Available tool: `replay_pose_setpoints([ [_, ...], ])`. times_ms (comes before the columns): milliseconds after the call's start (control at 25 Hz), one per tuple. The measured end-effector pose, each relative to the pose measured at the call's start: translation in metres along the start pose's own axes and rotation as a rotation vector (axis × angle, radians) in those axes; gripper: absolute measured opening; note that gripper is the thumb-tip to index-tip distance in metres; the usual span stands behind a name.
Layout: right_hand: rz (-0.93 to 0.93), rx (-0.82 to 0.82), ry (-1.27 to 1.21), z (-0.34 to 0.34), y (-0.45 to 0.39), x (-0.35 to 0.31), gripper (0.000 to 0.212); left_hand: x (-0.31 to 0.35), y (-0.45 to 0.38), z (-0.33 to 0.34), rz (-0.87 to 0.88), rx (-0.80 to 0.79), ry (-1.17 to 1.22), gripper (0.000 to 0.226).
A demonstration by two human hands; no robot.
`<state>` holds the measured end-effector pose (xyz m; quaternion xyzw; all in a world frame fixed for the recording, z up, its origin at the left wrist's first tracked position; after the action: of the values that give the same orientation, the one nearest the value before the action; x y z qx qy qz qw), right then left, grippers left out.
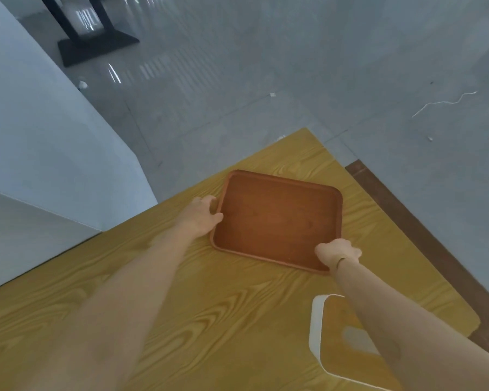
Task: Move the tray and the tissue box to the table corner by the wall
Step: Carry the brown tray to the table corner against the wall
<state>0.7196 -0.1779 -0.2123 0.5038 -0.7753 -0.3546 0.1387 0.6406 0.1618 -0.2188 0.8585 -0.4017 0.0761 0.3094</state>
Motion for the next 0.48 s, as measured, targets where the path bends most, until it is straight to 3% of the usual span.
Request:
replay_pose_setpoints([
  [160,0.098,-0.017,-0.171,0.005,-0.013,0.005,0.060,0.010,-0.019,0.001,-0.008,0.056,0.058,0.054],
  [360,0.075,0.071,-0.425,-0.007,-0.039,0.010,0.047,0.007,-0.025,0.000,-0.067,0.113,0.074,0.043],
  [480,0.246,0.070,-0.746,-0.003,-0.044,0.024,0.032,0.003,-0.021,0.003,-0.102,0.132,0.083,0.035],
])
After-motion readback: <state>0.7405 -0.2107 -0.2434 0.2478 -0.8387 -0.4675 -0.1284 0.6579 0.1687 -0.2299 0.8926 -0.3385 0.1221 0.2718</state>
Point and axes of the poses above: each hand's wrist, its own y-axis away from the middle knuckle, its own z-axis out of the palm, x = y × z, the point moved 7 cm from there along -y, towards the middle knuckle, and after that the axes turned 4 degrees about x, right-handed, at the moved point
